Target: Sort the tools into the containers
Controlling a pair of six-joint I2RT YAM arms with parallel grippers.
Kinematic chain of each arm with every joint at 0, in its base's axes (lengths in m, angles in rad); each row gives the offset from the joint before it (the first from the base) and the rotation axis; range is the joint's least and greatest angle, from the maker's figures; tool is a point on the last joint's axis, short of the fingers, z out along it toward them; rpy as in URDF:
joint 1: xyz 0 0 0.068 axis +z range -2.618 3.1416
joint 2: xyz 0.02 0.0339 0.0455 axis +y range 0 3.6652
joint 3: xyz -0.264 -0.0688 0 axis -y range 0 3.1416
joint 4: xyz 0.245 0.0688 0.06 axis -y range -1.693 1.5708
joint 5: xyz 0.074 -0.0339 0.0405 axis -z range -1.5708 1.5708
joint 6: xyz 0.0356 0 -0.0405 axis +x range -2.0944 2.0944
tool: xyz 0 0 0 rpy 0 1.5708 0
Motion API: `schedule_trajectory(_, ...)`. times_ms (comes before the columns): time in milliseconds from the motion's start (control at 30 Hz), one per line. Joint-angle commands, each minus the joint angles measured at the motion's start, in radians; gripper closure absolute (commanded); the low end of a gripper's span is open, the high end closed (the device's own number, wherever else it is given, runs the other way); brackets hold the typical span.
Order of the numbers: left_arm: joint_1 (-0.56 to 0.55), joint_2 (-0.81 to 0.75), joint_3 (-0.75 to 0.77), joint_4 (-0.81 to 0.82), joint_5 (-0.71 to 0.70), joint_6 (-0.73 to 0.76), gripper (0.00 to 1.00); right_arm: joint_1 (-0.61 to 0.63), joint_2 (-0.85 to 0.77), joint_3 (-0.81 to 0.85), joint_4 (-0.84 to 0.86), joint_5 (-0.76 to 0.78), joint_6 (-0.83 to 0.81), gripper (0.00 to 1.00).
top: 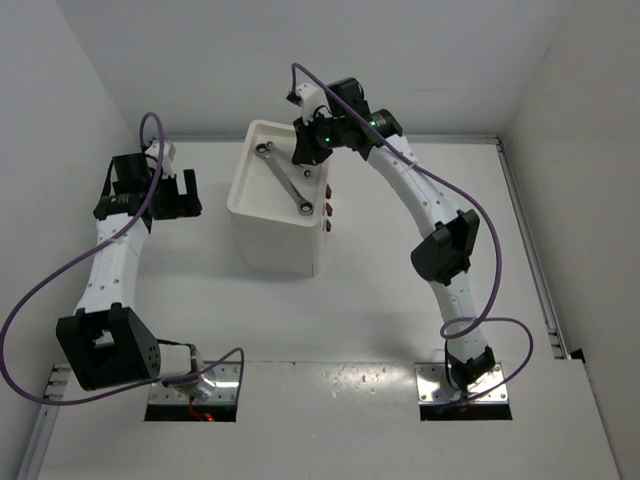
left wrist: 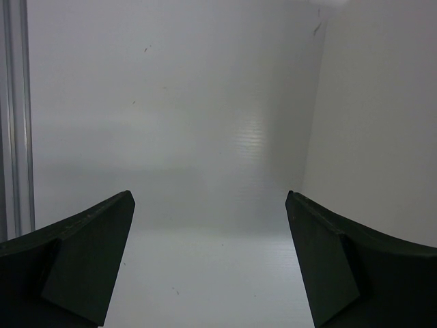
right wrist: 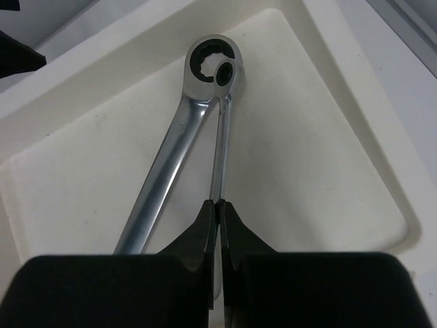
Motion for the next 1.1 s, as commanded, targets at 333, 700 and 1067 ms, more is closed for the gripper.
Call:
schedule_trajectory(333, 0.013, -0.022, -0.001, 0.026, 0.006, 0.008, 0.00, -0.064, -0.029, -0.181, -0.002, 0.040, 0.099, 1.00)
schedule_trajectory(700, 0.013, -0.032, 0.057, 0.016, 0.041, 0.008, 0.00, -0.054, -0.217, -0.103, 0.010, -0.015, 0.071, 0.36)
schedule_trajectory(1067, -0.021, -0.065, 0.096, -0.004, 0.106, 0.052, 0.00, -0.238, -0.736, -0.756, 0.107, 0.184, -0.004, 0.15)
